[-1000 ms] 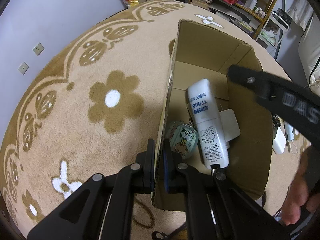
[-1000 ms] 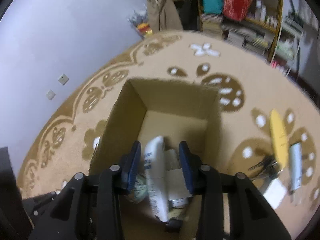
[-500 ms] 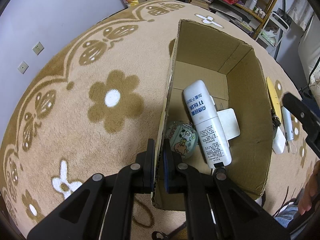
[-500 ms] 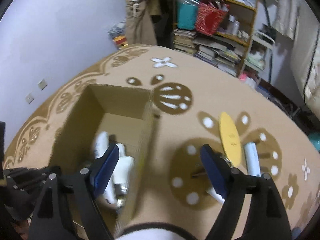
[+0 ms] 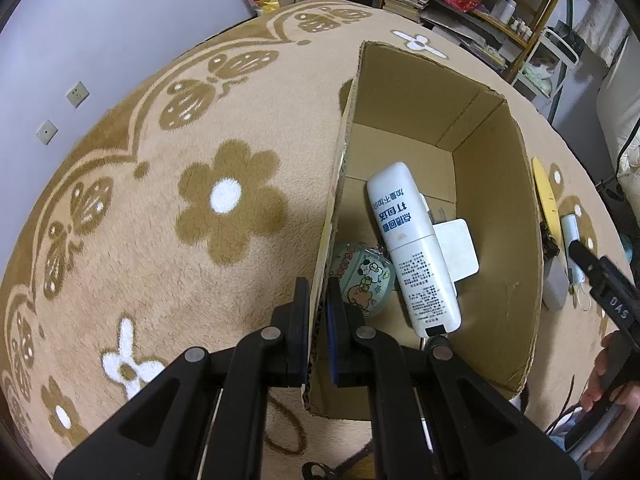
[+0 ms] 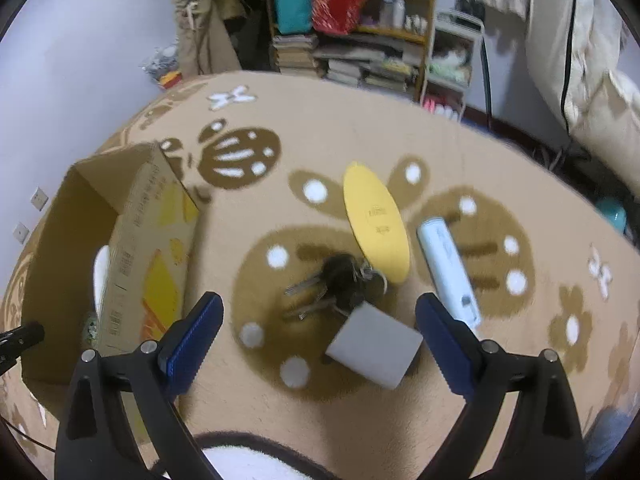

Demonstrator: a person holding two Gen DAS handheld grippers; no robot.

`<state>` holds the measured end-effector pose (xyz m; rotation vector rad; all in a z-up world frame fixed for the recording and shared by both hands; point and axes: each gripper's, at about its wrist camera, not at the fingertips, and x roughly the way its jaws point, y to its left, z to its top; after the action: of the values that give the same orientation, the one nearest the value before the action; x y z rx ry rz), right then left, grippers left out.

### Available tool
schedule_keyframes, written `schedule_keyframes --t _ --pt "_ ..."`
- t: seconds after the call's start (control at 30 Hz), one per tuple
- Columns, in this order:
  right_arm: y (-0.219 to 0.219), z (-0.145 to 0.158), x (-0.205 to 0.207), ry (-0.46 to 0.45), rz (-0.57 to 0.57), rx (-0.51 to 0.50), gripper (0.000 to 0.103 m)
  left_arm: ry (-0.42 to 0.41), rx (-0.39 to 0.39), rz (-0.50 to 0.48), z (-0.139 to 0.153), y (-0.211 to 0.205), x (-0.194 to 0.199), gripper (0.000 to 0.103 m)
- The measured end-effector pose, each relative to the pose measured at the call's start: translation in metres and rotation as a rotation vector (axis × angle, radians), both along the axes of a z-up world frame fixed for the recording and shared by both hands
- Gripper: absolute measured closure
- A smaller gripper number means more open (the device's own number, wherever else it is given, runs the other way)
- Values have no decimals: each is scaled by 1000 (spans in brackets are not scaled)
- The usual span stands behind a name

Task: Organize rigid objects
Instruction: 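Lower the lotion tube into the box and open the right gripper, then move the right gripper back over the item pile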

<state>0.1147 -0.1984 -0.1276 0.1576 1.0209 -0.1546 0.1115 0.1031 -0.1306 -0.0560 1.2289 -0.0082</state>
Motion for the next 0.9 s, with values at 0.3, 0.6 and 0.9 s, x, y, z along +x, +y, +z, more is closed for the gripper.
schedule_keyframes --t 0.3,0.6,0.9 --pt "-30 -38 -4 71 -89 43 1 -1 17 -5 0 -4 0 96" --pt "-43 -81 -4 157 -178 102 2 -1 14 -4 0 -2 1 95" --pt "-50 -89 -10 166 -270 101 2 -1 12 -2 0 -2 1 95"
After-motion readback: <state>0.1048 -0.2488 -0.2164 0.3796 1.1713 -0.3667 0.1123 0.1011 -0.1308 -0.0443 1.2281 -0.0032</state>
